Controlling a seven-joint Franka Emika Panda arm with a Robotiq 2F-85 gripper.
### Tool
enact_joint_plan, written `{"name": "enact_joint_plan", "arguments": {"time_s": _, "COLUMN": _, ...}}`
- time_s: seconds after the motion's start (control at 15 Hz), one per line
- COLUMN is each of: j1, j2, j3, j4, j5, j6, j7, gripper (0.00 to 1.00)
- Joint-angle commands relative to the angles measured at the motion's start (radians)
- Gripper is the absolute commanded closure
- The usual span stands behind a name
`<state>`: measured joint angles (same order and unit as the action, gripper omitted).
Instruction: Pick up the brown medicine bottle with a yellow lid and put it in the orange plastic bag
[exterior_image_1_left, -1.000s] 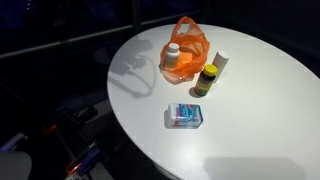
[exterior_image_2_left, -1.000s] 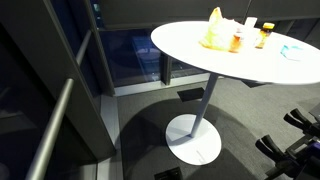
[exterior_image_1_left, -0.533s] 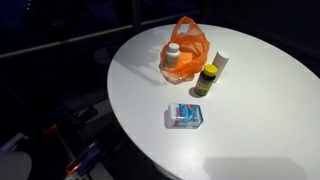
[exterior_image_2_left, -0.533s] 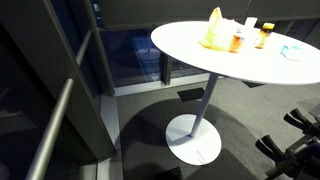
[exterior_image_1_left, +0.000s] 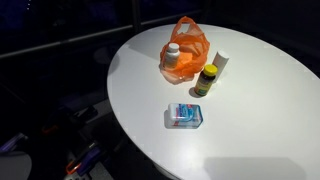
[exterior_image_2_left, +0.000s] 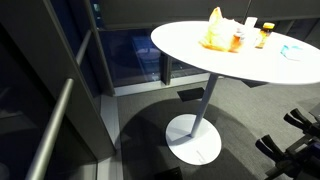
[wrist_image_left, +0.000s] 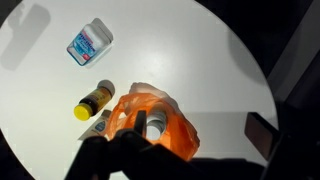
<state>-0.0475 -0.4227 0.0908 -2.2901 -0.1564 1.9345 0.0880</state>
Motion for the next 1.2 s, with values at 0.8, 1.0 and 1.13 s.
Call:
{"name": "enact_joint_plan", "arguments": {"time_s": 0.8, "j1": -0.081, "j2": 0.476, "j3": -0.194, "j4": 0.262, "j5": 0.036, "j6": 0.044, "j7": 0.096, "gripper": 0.0}}
{"name": "enact_joint_plan", "arguments": {"time_s": 1.0, "j1": -0.107, "j2": 0.55, "j3": -0.232, "j4": 0.316, "j5": 0.065, "j6": 0.076, "j7": 0.082, "gripper": 0.0}}
{"name": "enact_joint_plan", "arguments": {"time_s": 1.13, "j1": -0.123, "j2": 0.59, "j3": -0.251, "j4": 0.351, "j5": 0.089, "j6": 0.105, "j7": 0.078, "gripper": 0.0}}
